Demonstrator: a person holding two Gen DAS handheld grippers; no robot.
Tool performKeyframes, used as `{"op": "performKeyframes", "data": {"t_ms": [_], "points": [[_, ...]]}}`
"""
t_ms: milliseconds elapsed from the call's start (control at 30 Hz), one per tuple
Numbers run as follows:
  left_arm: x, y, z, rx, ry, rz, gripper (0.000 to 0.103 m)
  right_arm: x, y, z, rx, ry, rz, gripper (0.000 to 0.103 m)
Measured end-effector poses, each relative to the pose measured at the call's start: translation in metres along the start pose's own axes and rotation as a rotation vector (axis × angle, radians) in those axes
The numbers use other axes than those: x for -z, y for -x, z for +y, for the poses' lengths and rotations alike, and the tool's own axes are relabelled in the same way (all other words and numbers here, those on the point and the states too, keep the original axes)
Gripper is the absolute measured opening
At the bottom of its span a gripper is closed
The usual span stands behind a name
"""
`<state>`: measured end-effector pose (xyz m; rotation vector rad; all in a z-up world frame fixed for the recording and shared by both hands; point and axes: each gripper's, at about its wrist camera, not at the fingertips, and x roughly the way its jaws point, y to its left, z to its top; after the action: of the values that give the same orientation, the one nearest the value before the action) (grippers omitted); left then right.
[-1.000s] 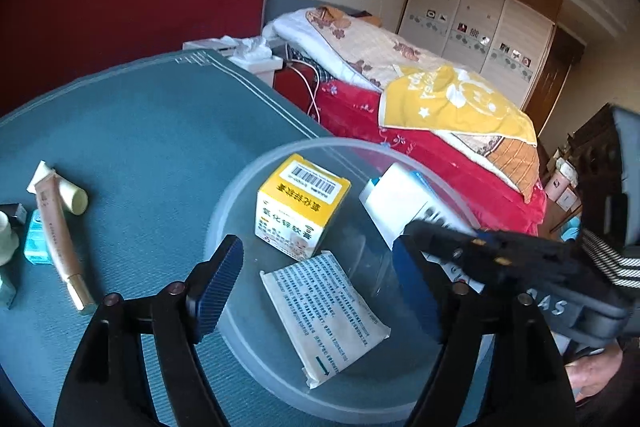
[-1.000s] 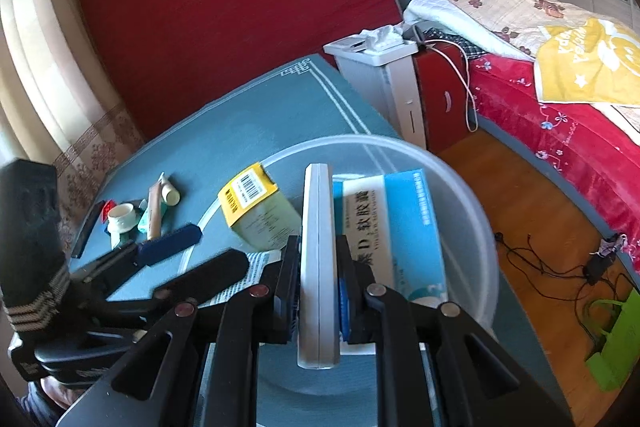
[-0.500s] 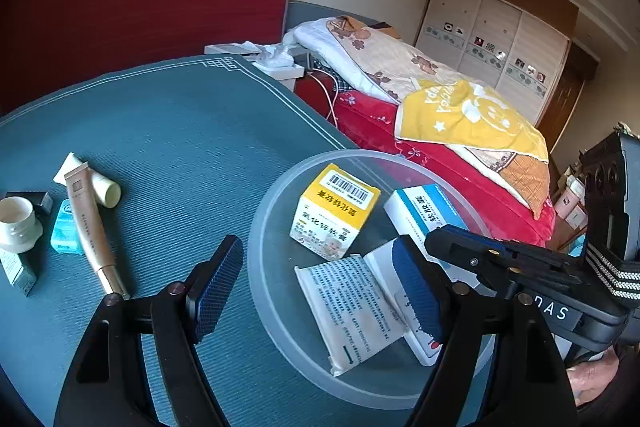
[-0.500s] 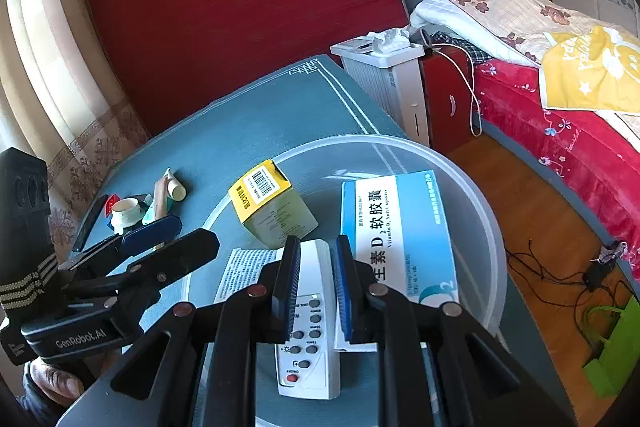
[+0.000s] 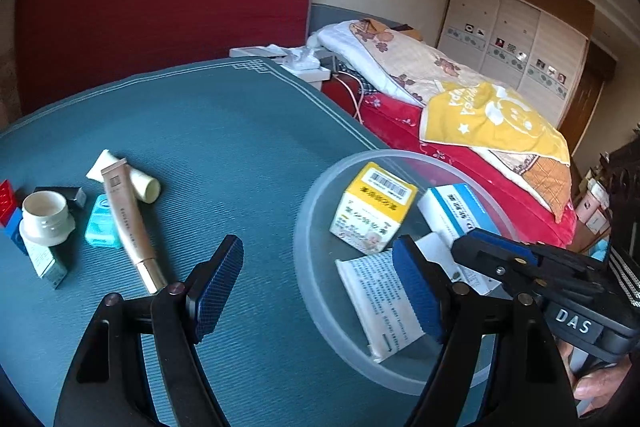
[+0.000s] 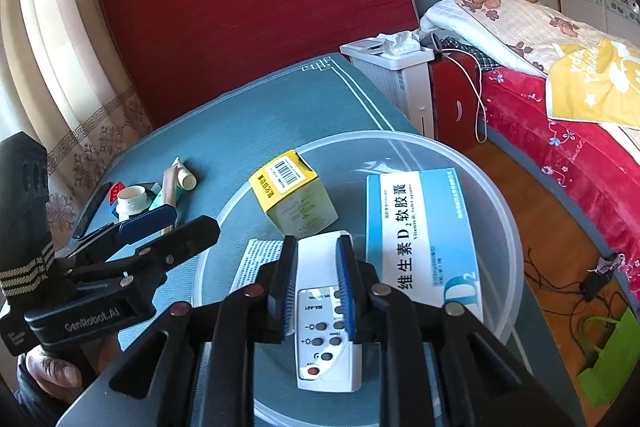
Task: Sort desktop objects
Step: 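Open both grippers to release the sachet and remote in the basin, then move the left gripper over the table to the white Estee Lauder box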
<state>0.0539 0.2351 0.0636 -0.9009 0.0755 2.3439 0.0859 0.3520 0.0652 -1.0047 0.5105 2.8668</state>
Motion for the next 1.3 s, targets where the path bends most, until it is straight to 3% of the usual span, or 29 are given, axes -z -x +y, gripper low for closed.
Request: {"op": "performKeyframes", "data": {"t_ms": [100, 600, 800, 1000, 1167, 1300], "points": [[0.0, 0.002, 0.01, -0.021, 0.02, 0.001, 0.08, 0.001, 0.001, 0.004, 0.003, 0.01, -0.006, 0.035], [0.008, 0.016, 0.067, -0.141, 0.125, 0.009, 0.08, 0.003, -0.002, 0.032, -0.021, 0.054, -0.009, 0.035], [0.014, 0.024, 0.094, -0.196, 0.152, 0.014, 0.08, 0.004, -0.002, 0.047, -0.03, 0.076, -0.019, 0.048], [0.018, 0.029, 0.118, -0.257, 0.156, 0.032, 0.08, 0.003, -0.006, 0.064, -0.054, 0.1, -0.026, 0.054], [0.02, 0.032, 0.14, -0.292, 0.206, 0.044, 0.08, 0.001, -0.009, 0.083, -0.083, 0.132, -0.034, 0.055], [0.019, 0.029, 0.158, -0.324, 0.248, 0.057, 0.08, 0.001, -0.011, 0.097, -0.094, 0.166, -0.045, 0.063]]}}
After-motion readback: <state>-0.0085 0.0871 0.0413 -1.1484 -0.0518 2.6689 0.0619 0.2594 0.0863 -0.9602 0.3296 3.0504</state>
